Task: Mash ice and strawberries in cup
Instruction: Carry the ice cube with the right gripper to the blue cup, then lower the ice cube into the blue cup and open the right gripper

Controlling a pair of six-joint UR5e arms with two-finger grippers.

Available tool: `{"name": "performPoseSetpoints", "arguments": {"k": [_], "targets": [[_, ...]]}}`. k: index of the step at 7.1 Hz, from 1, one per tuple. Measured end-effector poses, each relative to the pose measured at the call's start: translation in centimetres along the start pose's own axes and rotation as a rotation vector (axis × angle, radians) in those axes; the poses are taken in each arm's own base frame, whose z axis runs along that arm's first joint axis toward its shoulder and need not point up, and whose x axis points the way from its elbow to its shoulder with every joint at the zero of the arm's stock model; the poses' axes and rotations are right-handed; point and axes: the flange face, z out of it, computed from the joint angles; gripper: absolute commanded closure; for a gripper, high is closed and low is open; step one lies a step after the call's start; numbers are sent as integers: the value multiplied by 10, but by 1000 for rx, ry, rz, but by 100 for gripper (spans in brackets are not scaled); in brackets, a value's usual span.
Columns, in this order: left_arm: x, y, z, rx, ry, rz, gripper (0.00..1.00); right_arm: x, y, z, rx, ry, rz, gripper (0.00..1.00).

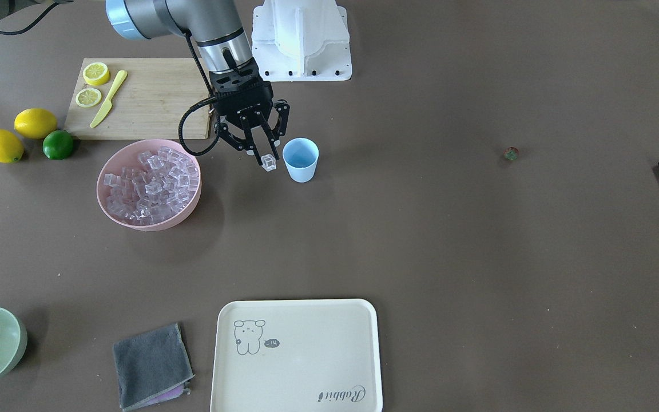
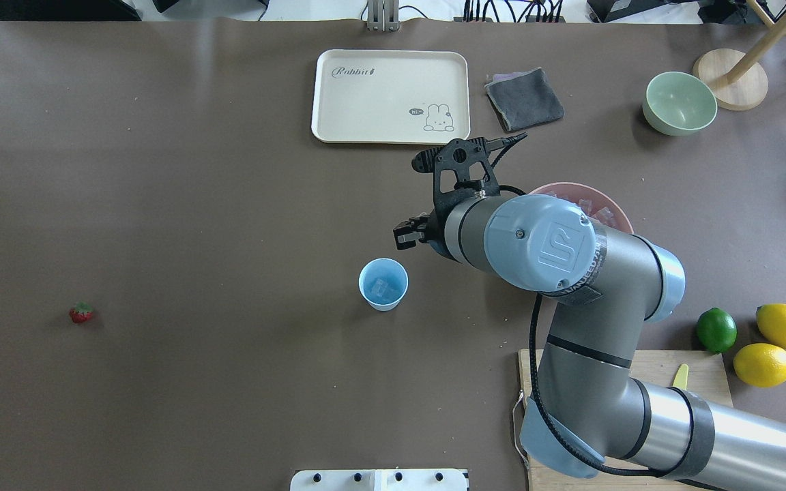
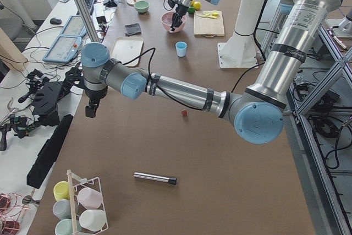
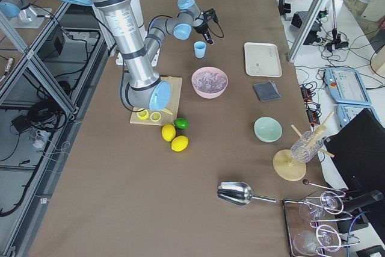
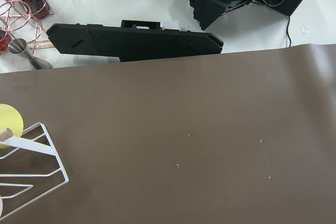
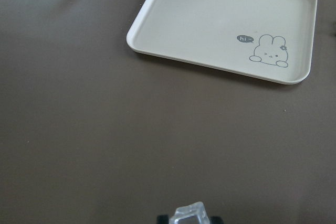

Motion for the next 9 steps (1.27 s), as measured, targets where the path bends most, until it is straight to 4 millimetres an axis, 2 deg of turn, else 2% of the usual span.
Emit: {"name": "performPoseSetpoints", "arguments": {"k": [2,9], "targets": [[-1,0,1,-2,-1,-2,2,-16,5,5,-1,-13,-11,100],[-10,12,8,1,1,4,2,-37,28,15,-26,-25,-57,100]]}}
